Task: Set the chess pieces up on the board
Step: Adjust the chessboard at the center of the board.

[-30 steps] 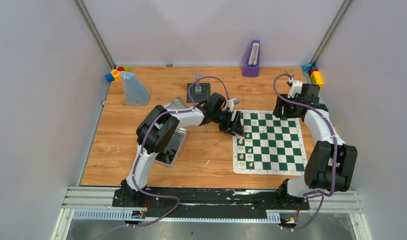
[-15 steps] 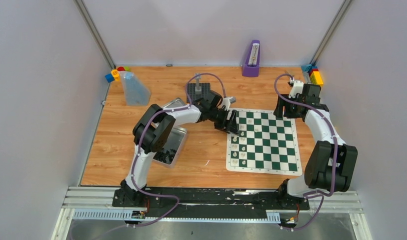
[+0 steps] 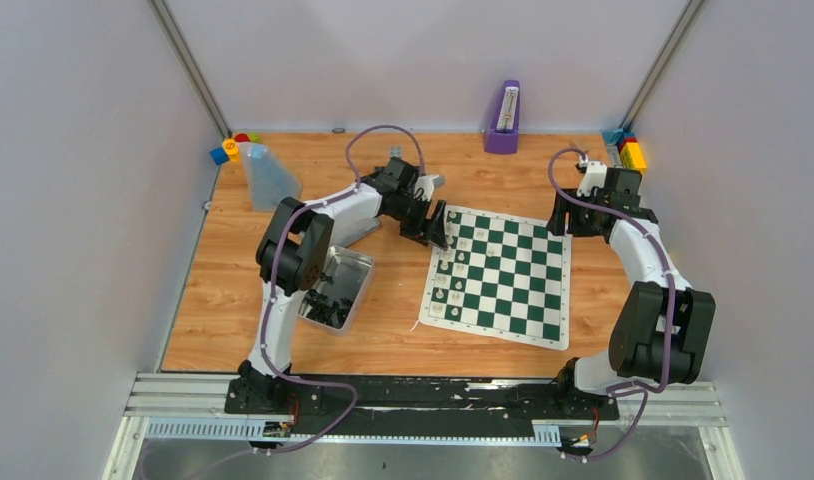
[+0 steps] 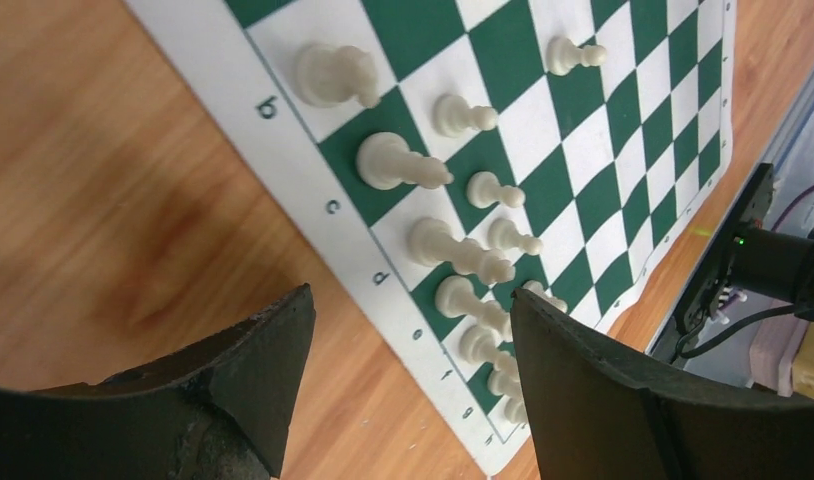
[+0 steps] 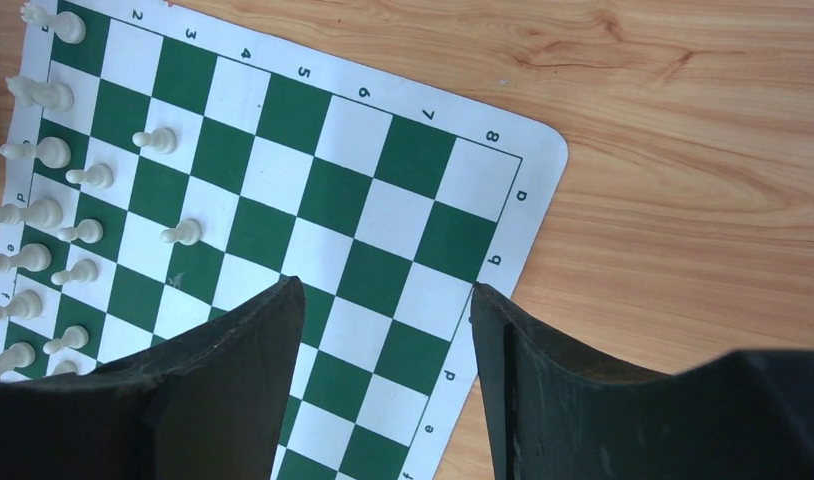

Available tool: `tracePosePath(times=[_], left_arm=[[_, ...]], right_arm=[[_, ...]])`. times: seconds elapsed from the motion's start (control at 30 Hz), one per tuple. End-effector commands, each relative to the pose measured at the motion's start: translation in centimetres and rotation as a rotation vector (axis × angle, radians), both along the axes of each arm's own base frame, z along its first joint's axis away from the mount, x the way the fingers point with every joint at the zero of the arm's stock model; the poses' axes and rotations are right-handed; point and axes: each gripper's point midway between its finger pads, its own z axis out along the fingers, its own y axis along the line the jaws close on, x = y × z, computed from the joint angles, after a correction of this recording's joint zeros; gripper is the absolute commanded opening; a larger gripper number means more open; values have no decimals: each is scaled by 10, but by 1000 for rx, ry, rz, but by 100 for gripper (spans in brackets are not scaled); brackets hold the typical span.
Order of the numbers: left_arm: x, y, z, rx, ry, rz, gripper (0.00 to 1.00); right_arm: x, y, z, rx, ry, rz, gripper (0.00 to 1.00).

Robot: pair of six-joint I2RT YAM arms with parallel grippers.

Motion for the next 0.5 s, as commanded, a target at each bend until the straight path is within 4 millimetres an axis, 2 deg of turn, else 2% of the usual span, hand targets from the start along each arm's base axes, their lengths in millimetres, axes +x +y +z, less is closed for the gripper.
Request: tracePosePath(times=[0.0,0.03,0.07,0.1,0.13,0.27,0.33,0.37,0.4,0.43,0.47], left_arm=[[9,28,-18,99,6,-46,81],[17,29,-14,96,-9,-43,81],[16,34,-20,116,5,-55,81],[21,36,-16,118,2,-54,81],[23,39,-19,126,3,-62,81],[33,45,-10,125,-25,-67,82],[32,46,-3,118,-42,-75,84],[32,47,7,107,-69,-85,84],[28,48,8,107,-71,-95,85],[27,49,20,93,-105,-108,86],[22,52,20,95,-105,-115,86]], right_arm=[[1,1,2,7,-10,10,63],[2,1,2,8,-11,11,63],[2,1,2,10,-10,13,63],[2,2,1,12,-7,14,63],[2,2,1,15,-7,16,63],[-1,5,-1,26,7,34,63],[-5,9,-2,31,20,67,63],[-8,13,-1,36,26,99,63],[-12,17,-2,35,29,141,63],[-17,23,1,33,19,187,63],[-23,30,2,23,4,243,62]])
